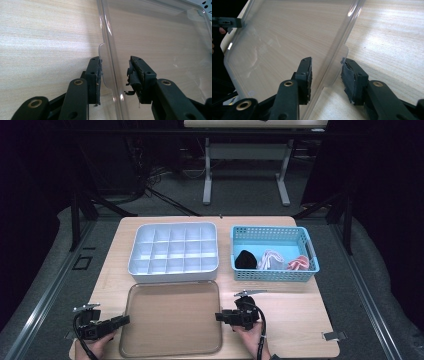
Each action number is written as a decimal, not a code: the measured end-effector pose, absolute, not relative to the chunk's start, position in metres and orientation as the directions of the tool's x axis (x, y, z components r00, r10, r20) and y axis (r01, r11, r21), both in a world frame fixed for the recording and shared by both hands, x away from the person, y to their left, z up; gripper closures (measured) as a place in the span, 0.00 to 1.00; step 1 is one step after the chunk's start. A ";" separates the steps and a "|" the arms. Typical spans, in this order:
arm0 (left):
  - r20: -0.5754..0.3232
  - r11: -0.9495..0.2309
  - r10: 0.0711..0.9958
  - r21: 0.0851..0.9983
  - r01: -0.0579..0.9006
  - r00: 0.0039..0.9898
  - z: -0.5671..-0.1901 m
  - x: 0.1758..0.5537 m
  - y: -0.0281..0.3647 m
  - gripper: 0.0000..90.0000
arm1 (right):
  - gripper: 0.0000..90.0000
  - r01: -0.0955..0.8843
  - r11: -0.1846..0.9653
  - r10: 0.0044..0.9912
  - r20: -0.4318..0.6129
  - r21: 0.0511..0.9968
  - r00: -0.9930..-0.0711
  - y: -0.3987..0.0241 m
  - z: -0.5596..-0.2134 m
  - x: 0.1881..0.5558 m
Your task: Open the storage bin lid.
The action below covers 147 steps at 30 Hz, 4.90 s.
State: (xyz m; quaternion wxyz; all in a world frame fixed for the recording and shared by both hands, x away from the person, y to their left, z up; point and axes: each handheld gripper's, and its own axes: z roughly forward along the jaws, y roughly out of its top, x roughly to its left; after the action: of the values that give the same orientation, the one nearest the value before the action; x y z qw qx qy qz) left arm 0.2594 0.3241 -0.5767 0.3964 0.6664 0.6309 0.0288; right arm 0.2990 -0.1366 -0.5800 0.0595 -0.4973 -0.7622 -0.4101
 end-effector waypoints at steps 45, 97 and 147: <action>-0.175 -0.030 0.963 0.690 0.723 0.207 -0.577 0.260 0.324 0.16 | 0.32 0.706 0.296 0.757 0.292 0.644 -0.584 -0.177 -0.565 0.294; -0.068 -0.121 0.969 0.705 0.699 0.237 -0.573 0.241 0.298 0.99 | 1.00 0.697 0.355 0.684 0.335 0.623 -0.648 -0.113 -0.581 0.279; -0.027 -0.020 0.998 0.676 0.737 0.051 -0.569 0.245 0.360 0.97 | 0.98 0.638 0.422 0.594 0.336 0.644 -0.731 -0.036 -0.582 0.294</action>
State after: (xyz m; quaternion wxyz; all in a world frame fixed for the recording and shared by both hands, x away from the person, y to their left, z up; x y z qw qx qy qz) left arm 0.2452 0.3602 -0.5692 0.2714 0.6723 0.6453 0.2408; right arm 0.2936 -0.0359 -0.5821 0.0284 -0.3655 -0.8427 -0.3943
